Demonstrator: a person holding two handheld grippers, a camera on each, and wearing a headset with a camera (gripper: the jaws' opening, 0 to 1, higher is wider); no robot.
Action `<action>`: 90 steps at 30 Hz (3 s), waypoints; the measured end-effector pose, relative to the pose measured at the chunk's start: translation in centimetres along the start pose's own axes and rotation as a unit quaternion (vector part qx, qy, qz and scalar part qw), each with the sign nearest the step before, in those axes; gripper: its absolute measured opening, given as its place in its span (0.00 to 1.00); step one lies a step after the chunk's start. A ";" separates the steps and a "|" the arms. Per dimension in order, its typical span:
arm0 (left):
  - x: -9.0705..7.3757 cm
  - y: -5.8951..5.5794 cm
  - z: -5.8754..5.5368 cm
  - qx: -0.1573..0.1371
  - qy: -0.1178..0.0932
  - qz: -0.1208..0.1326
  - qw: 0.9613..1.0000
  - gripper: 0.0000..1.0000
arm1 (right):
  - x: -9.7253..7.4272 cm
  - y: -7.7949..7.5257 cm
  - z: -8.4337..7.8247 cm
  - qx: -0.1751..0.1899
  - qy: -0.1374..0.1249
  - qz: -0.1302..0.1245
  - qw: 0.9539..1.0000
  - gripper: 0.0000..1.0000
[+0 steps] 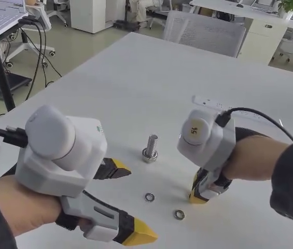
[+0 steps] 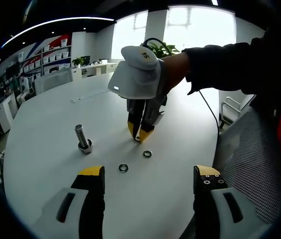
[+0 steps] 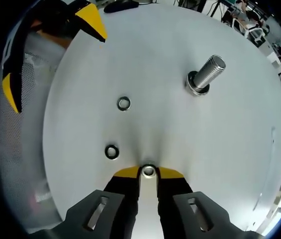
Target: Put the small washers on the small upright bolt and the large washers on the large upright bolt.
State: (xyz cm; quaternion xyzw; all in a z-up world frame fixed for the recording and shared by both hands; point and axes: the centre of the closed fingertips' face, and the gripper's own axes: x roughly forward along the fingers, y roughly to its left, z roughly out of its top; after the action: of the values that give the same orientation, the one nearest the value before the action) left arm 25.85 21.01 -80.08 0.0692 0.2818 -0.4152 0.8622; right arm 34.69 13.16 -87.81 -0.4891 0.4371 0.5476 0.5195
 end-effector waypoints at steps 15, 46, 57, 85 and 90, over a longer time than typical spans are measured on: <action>0.3 -0.1 -0.1 0.001 0.004 -0.003 1.000 0.72 | -0.7 1.4 -2.6 0.011 0.002 0.003 1.000 0.14; 0.2 -0.2 -0.1 0.003 0.005 -0.002 1.000 0.72 | -6.2 0.8 -7.6 0.070 -0.014 -0.025 0.997 0.14; 0.1 -0.3 -0.3 0.003 0.007 -0.001 1.000 0.72 | -8.3 -0.1 -6.8 0.060 -0.017 -0.039 0.997 0.14; 0.0 0.0 -0.2 -0.001 0.005 0.003 1.000 0.72 | -9.2 -4.0 -2.3 -0.001 -0.025 -0.047 0.999 0.14; 0.0 0.1 -0.2 -0.002 0.007 0.003 1.000 0.72 | -8.5 -4.4 -2.4 -0.005 -0.020 -0.042 0.999 0.14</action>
State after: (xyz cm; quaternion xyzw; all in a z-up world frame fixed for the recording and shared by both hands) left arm 25.86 21.13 -80.28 0.0710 0.2881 -0.4111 0.8619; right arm 39.10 9.96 -79.57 -0.4979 0.4031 0.5374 0.5485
